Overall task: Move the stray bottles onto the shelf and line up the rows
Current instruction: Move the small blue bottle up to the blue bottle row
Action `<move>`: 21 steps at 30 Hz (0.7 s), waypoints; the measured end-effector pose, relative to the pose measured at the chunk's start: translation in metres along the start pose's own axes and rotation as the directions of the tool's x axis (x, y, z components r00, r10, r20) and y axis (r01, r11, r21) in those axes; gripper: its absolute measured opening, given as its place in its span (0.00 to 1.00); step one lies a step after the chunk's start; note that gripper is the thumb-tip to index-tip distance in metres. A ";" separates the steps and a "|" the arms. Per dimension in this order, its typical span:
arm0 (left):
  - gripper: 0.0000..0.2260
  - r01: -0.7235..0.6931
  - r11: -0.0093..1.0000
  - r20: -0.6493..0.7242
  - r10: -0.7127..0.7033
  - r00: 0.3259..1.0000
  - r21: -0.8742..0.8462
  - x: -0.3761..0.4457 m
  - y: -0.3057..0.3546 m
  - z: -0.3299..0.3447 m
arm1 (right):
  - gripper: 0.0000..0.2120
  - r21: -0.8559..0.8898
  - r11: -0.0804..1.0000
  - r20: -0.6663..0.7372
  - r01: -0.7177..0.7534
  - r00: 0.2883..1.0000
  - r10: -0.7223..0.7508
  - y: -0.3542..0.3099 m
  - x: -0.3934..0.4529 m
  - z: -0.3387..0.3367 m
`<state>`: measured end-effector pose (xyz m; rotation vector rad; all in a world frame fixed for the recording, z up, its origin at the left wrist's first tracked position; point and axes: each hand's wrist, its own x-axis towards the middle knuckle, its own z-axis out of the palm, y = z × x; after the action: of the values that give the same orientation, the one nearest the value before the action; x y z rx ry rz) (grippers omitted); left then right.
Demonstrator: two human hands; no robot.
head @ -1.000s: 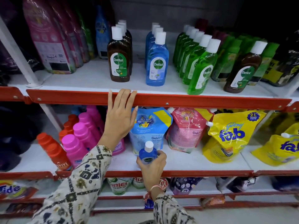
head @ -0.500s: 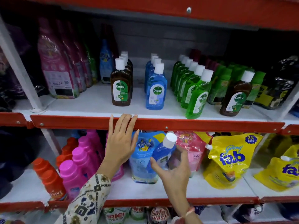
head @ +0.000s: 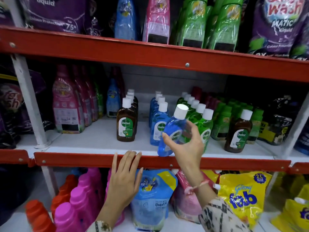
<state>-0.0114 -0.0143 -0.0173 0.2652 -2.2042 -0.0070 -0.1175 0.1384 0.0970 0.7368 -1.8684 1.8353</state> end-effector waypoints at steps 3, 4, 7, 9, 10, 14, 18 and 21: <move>0.21 -0.012 1.000 -0.005 0.012 1.000 0.003 0.000 -0.001 -0.001 | 0.36 -0.058 0.997 0.010 -0.046 0.999 0.046 0.012 0.015 0.015; 0.21 -0.014 1.000 -0.008 0.014 1.000 0.002 0.001 -0.002 -0.001 | 0.35 -0.072 0.996 0.007 -0.050 0.999 0.051 0.015 0.019 0.019; 0.21 -0.018 1.000 -0.009 0.018 1.000 0.006 0.002 -0.002 -0.001 | 0.34 -0.132 0.989 0.014 -0.070 0.997 0.073 0.024 0.026 0.028; 0.21 -0.019 1.000 -0.003 0.019 1.000 0.012 0.002 -0.002 -0.001 | 0.34 -0.168 0.983 0.032 -0.071 0.996 0.077 0.029 0.026 0.033; 0.21 -0.019 1.000 -0.003 0.020 1.000 0.015 0.002 -0.002 -0.001 | 0.35 -0.186 0.980 0.041 -0.070 0.996 0.079 0.031 0.026 0.035; 0.21 -0.017 1.000 -0.014 0.017 1.000 0.016 0.002 -0.002 0.000 | 0.37 -0.260 0.964 0.061 -0.056 0.995 0.074 0.035 0.027 0.039; 0.21 -0.008 1.000 -0.019 0.008 1.000 0.014 0.002 -0.001 -0.001 | 0.35 -0.225 0.974 0.096 -0.014 0.995 0.037 0.036 0.023 0.034; 0.20 0.007 1.000 -0.012 -0.007 1.000 0.012 0.003 0.001 -0.003 | 0.40 -0.193 0.981 0.131 0.007 0.991 0.019 0.035 0.018 0.023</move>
<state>-0.0110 -0.0134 -0.0129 0.2789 -2.1919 0.0037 -0.1519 0.1134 0.0796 0.8011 -2.0996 1.6136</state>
